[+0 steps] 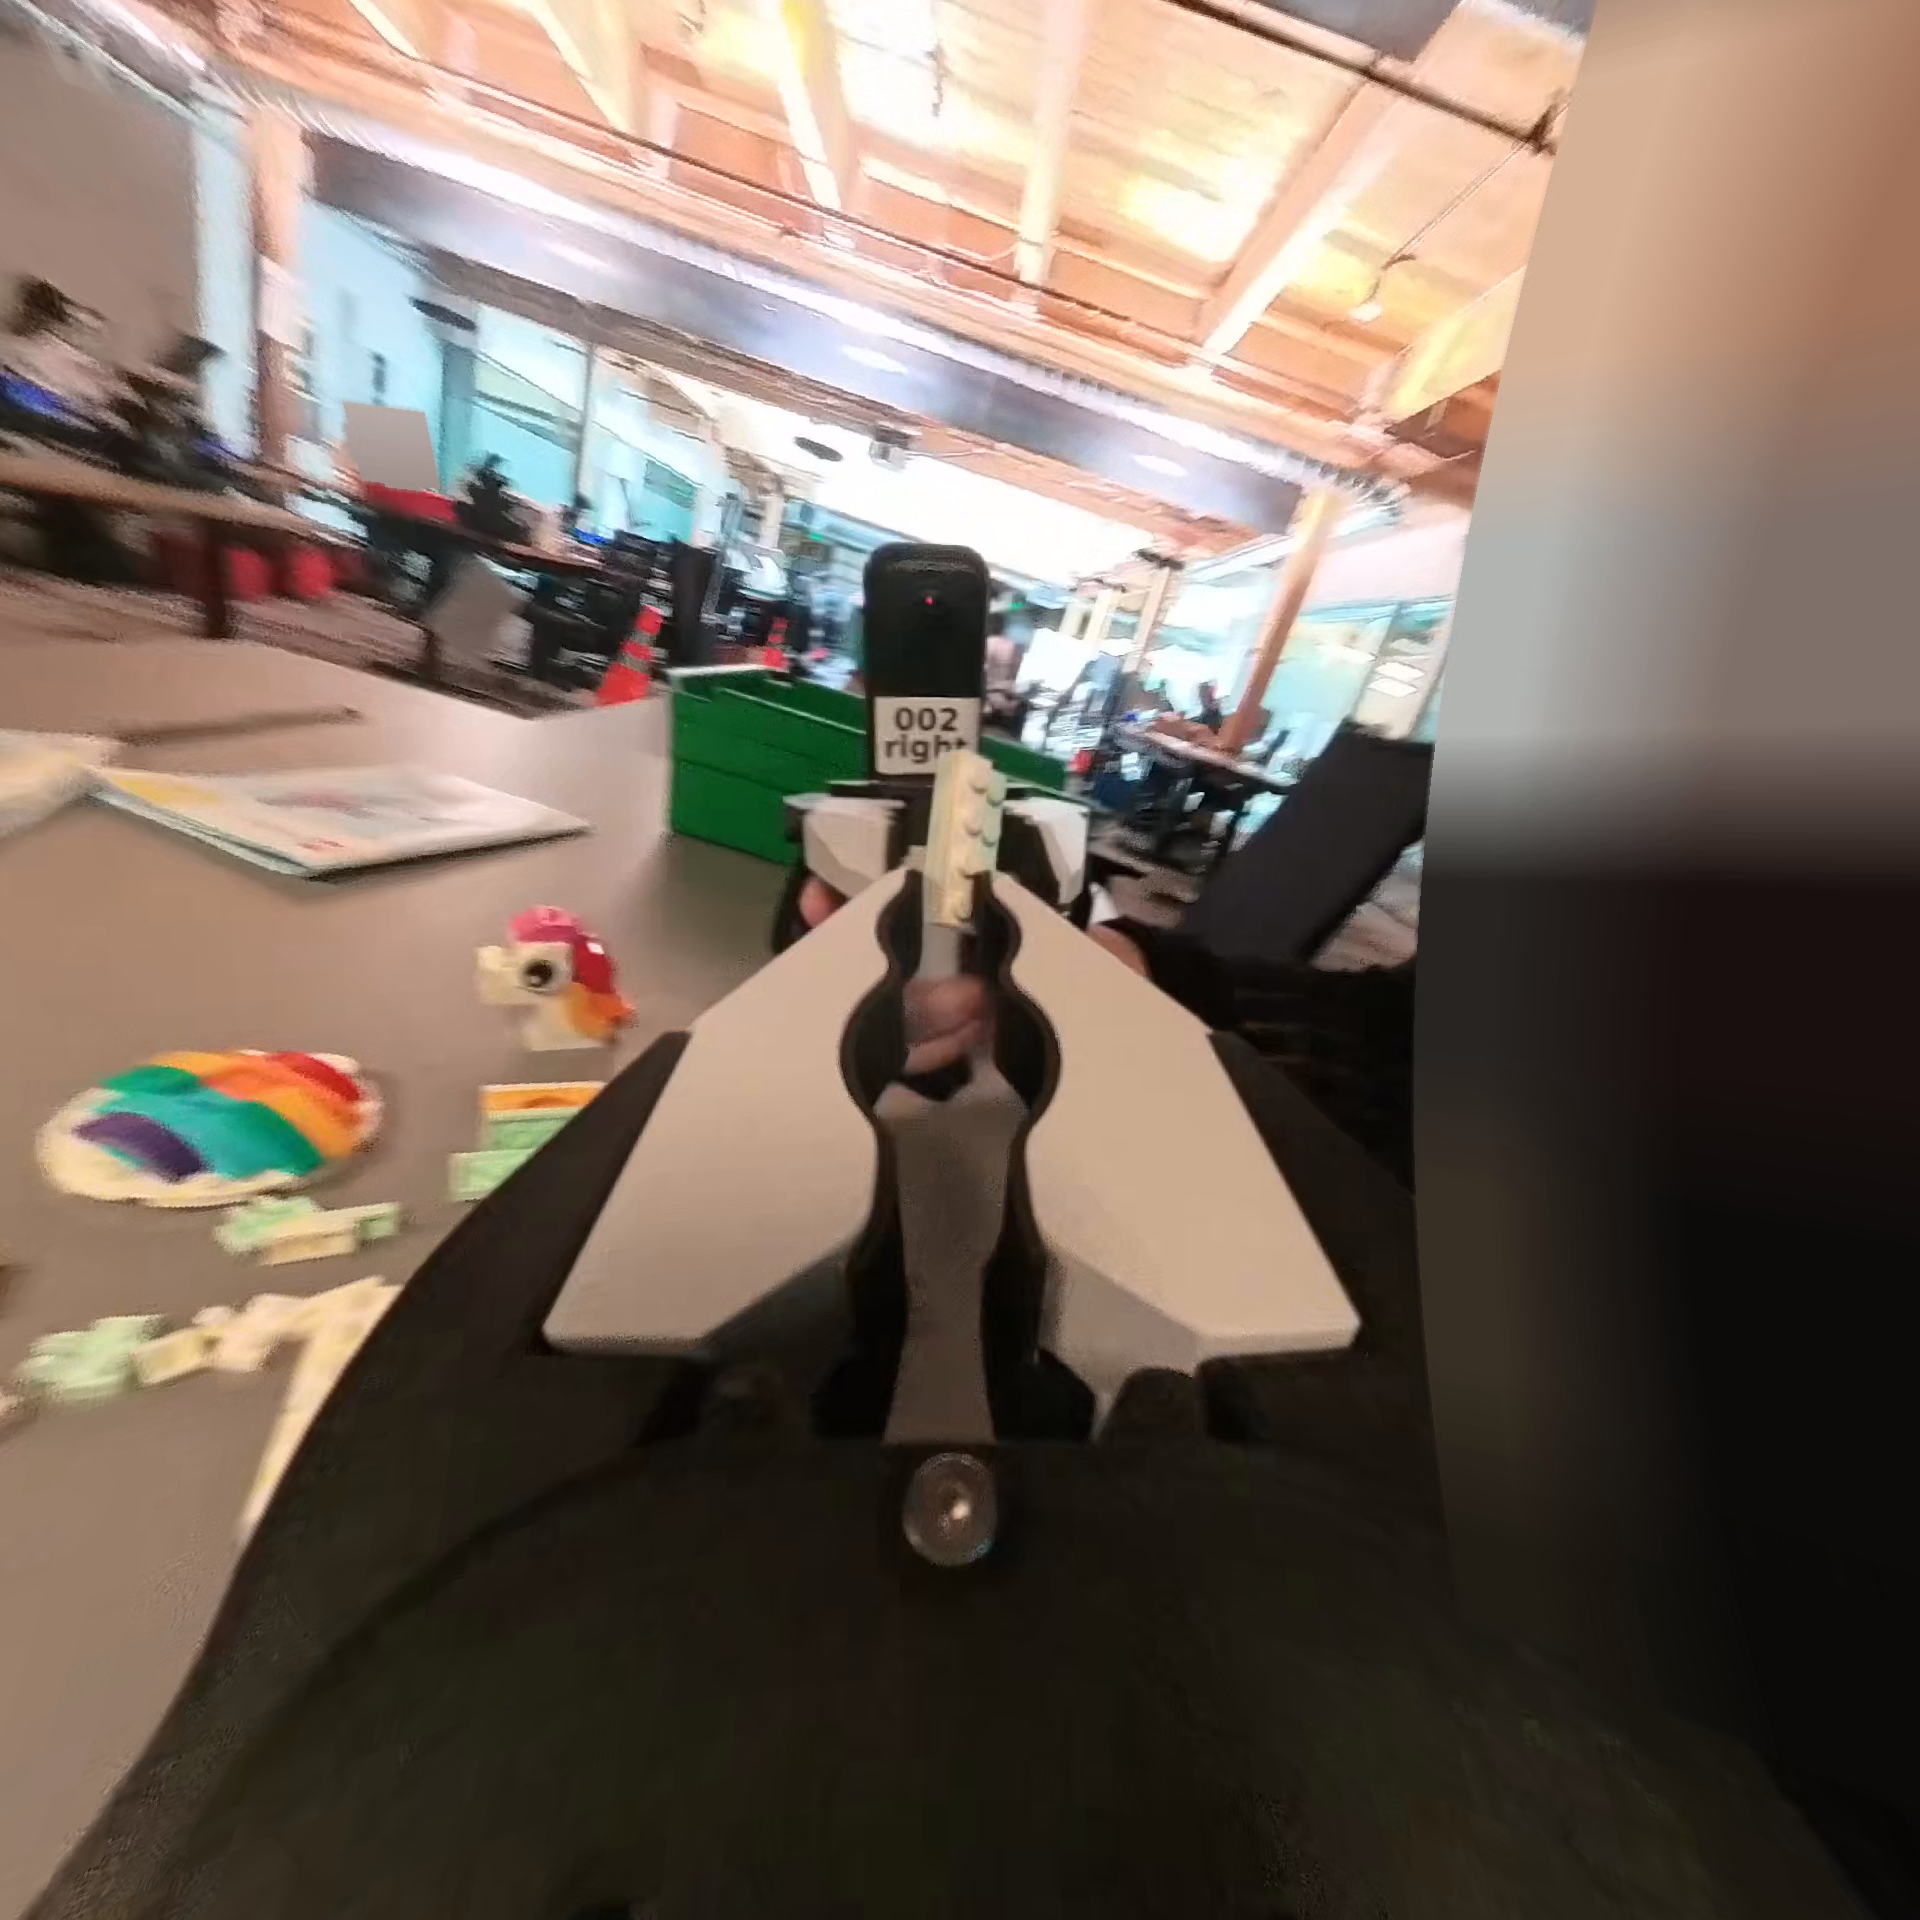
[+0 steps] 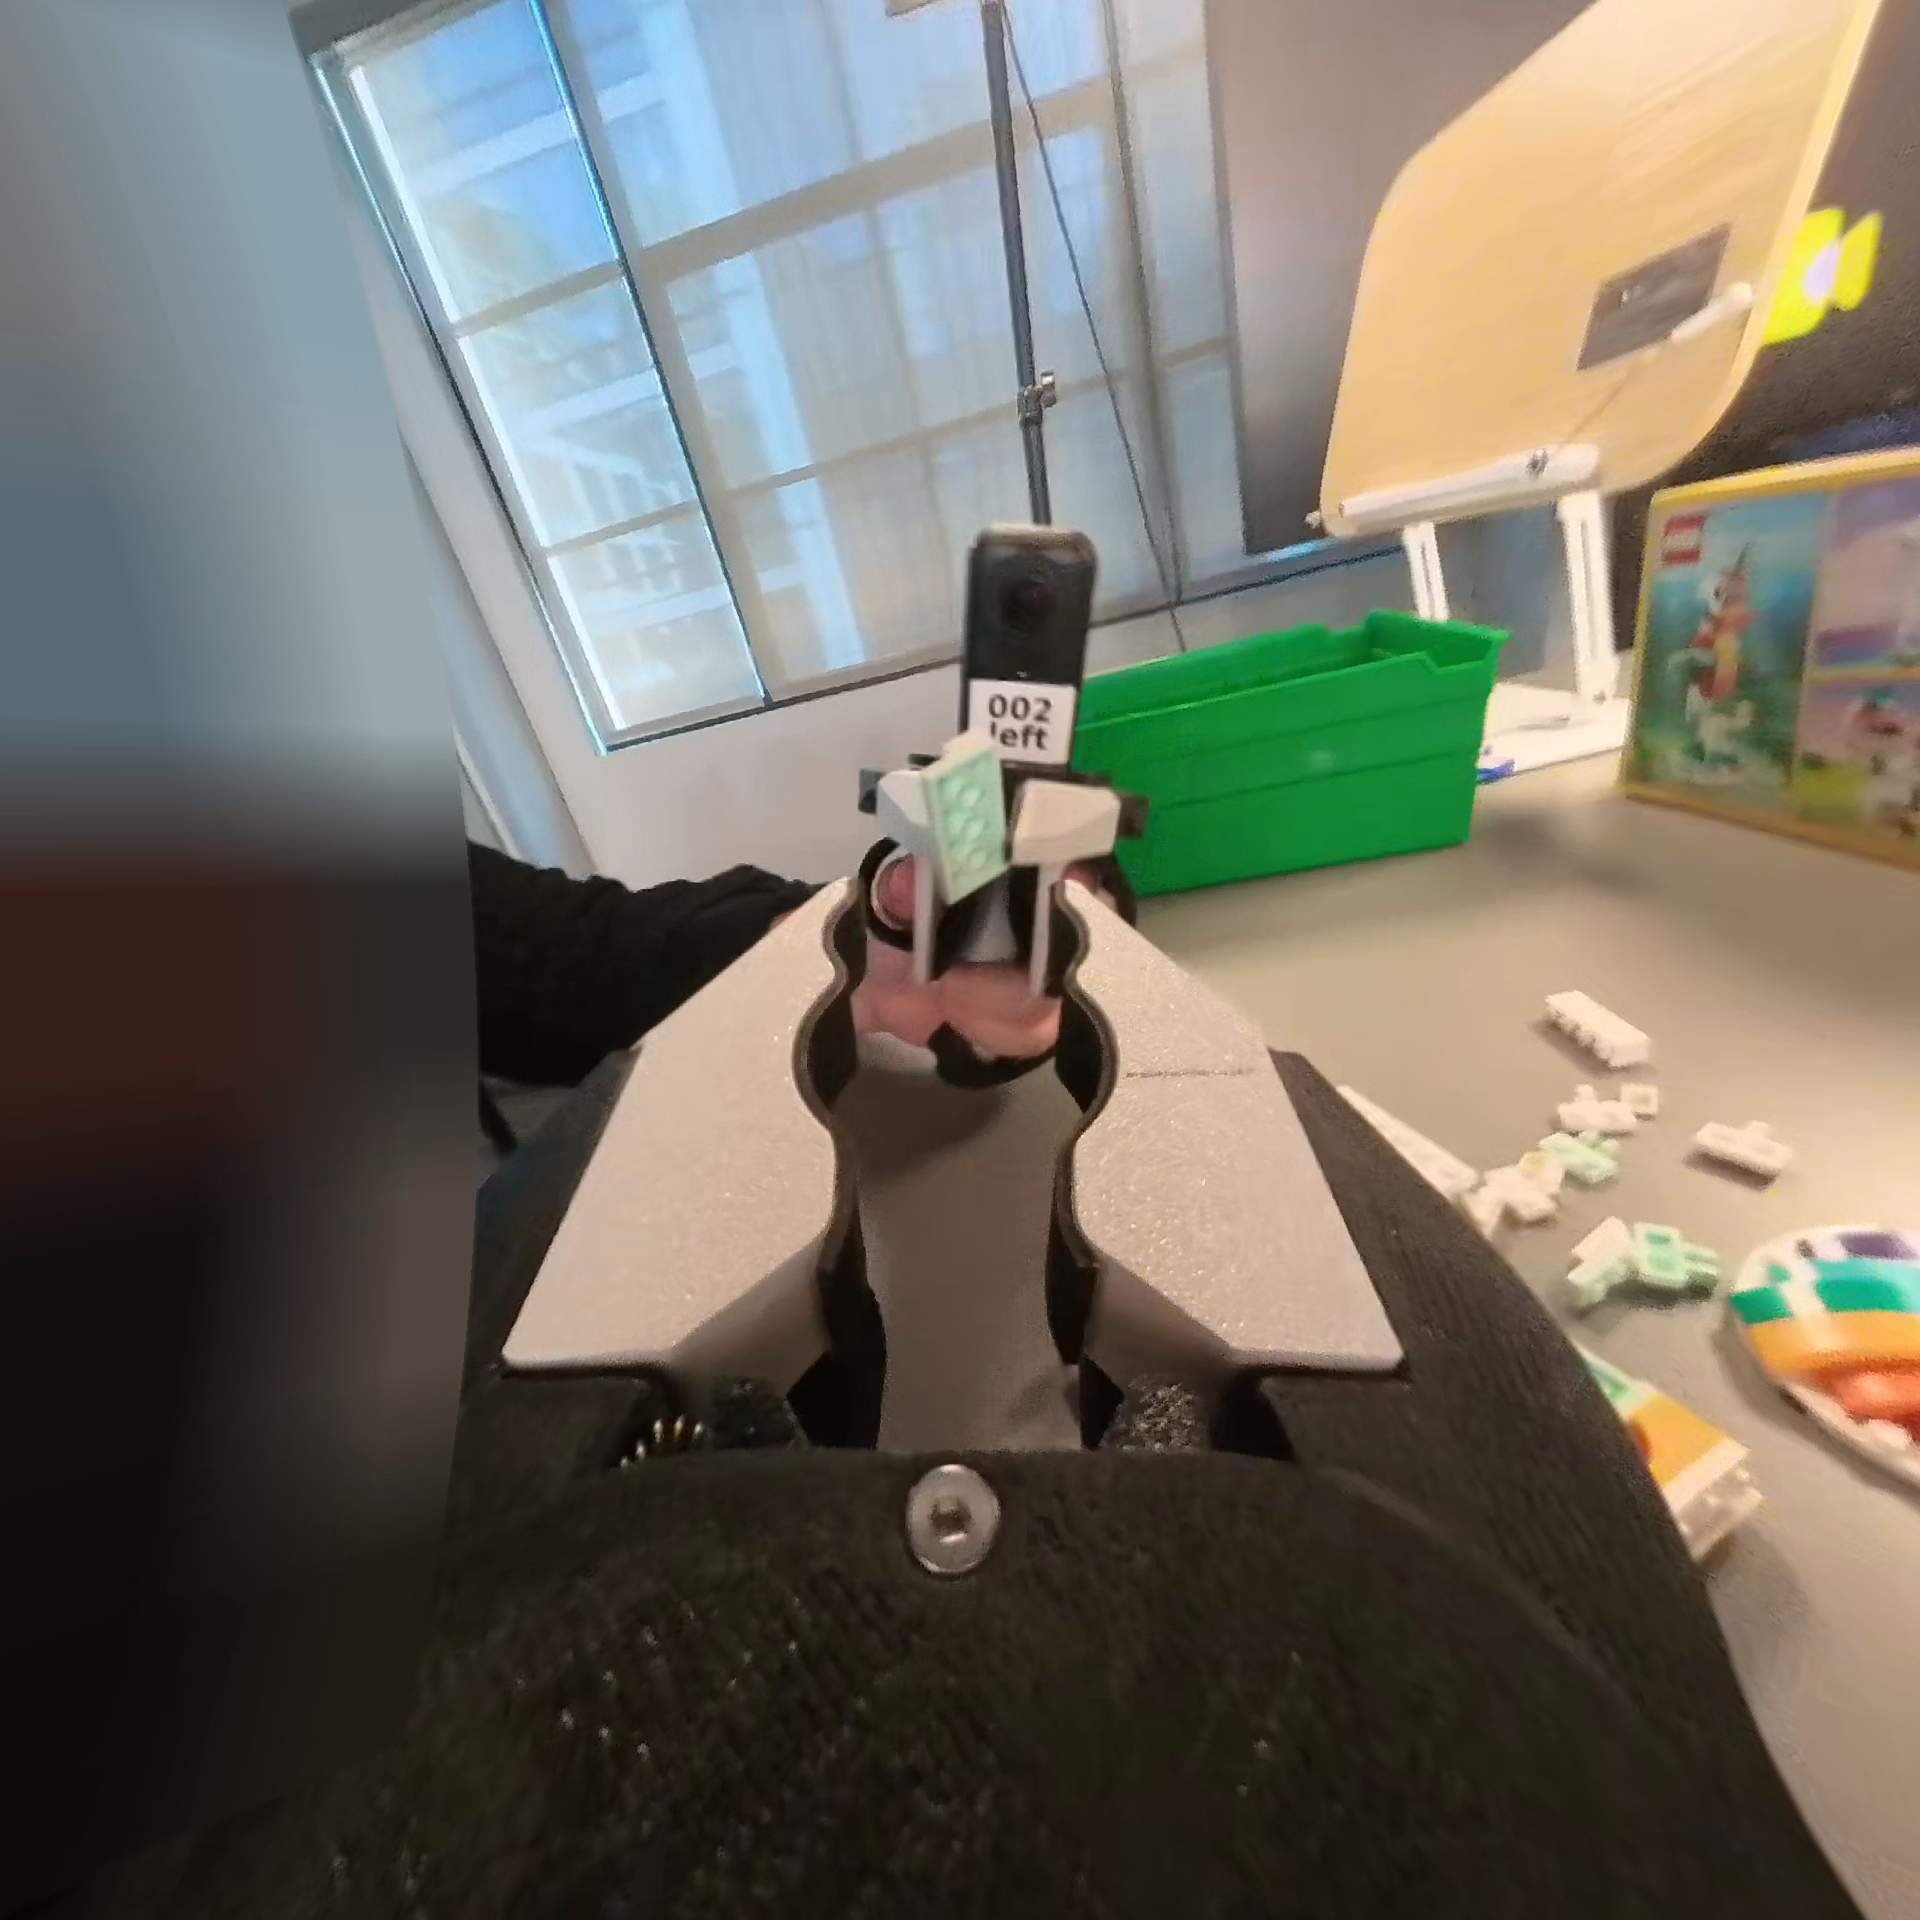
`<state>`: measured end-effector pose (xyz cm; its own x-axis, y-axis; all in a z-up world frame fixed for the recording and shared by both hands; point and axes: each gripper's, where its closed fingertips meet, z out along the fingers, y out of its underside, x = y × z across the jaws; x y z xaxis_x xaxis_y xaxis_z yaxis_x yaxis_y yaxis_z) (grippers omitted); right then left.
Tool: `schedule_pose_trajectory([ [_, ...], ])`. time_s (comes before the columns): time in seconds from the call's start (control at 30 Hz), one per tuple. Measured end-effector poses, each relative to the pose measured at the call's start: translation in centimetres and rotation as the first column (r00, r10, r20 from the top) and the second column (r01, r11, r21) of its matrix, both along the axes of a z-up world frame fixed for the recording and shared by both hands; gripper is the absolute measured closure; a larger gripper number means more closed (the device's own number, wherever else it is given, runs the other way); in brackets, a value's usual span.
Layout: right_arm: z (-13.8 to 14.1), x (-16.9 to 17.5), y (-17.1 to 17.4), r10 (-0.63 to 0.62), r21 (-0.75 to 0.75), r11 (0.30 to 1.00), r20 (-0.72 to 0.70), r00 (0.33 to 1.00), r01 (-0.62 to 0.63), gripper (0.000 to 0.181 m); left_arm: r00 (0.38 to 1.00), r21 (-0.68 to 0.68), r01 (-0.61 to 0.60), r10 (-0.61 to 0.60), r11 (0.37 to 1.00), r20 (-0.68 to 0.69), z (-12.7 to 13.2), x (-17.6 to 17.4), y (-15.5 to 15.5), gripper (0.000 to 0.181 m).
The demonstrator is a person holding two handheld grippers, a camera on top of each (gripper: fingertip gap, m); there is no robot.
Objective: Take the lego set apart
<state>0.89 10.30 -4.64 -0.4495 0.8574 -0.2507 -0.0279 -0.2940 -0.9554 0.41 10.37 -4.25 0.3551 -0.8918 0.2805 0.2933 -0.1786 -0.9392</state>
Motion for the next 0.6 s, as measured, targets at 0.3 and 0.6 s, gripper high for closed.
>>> schedule_pose_trajectory([
  [0.3, -0.2, -0.9, 0.2, -0.001, -0.113, 0.994, 0.009, 1.000, 0.002, 0.173, 0.980, 0.125, -0.135, 0.151, 0.983, -0.128, -0.6, 0.3, 0.6, 0.173],
  [0.6, 0.3, -1.0, 0.9, -0.075, -0.096, 0.993, -0.024, 0.997, 0.072, 0.176, 0.954, 0.187, -0.216, 0.248, 0.958, -0.167, -0.8, -0.1, 1.1, 0.172],
])
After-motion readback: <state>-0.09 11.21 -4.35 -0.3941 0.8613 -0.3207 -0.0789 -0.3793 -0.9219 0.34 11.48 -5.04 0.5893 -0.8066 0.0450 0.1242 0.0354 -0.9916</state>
